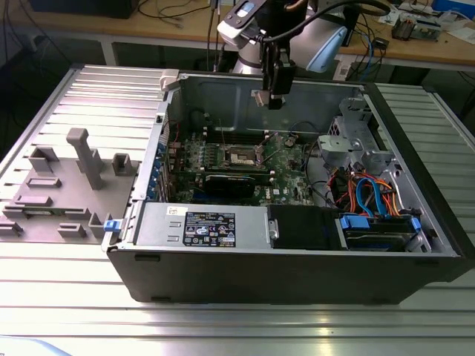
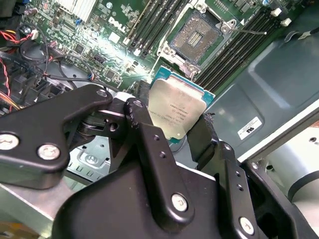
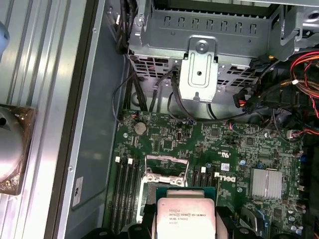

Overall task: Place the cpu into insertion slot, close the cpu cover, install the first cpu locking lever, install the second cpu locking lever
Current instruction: 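Place the cpu into insertion slot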

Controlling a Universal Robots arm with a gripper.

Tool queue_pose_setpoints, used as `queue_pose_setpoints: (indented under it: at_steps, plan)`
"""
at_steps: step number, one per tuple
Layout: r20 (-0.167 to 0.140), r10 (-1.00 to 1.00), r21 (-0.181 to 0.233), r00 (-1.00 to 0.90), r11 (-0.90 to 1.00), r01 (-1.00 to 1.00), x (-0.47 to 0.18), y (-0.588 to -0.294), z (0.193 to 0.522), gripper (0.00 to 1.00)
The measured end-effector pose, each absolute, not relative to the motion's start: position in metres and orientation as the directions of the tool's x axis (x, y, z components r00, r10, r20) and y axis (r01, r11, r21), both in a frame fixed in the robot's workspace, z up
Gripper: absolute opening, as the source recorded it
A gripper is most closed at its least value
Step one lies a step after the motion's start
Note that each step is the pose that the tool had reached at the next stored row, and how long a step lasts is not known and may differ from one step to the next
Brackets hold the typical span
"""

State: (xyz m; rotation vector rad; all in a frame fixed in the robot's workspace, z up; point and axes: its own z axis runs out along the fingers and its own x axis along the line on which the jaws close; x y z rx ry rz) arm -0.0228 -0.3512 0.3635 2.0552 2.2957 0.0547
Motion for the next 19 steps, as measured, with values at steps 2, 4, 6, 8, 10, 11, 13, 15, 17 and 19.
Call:
queue_pose_setpoints:
  at_steps: [2, 4, 6, 8, 10, 11, 13, 15, 17, 19]
  plan:
    - [-0.021, 0.994, 0.066, -0.108, 0.109, 0.992, -0.0228, -0.3512, 0.3635, 0.54]
    - [-0.021, 0.994, 0.066, -0.107, 0.108, 0.992, -0.0229, -0.3512, 0.3634, 0.54]
    - [-0.021, 0.994, 0.066, -0.107, 0.108, 0.992, -0.0229, -0.3512, 0.3634, 0.54]
    - [-0.021, 0.994, 0.066, -0.107, 0.108, 0.992, -0.0229, -0.3512, 0.3635, 0.54]
    - [-0.021, 0.994, 0.066, -0.107, 0.108, 0.992, -0.0229, -0.3512, 0.3634, 0.54]
    - [-0.021, 0.994, 0.066, -0.107, 0.108, 0.992, -0.0229, -0.3512, 0.3634, 0.54]
    - [-0.021, 0.994, 0.066, -0.107, 0.108, 0.992, -0.0229, -0.3512, 0.3634, 0.54]
    - [-0.021, 0.994, 0.066, -0.105, 0.106, 0.992, -0.0229, -0.3512, 0.3630, 0.54]
    - [-0.021, 0.996, 0.066, -0.092, 0.093, 0.993, -0.0233, -0.3512, 0.3623, 0.54]
    - [-0.021, 0.997, 0.066, -0.068, 0.069, 0.995, -0.0243, -0.3512, 0.3616, 0.54]
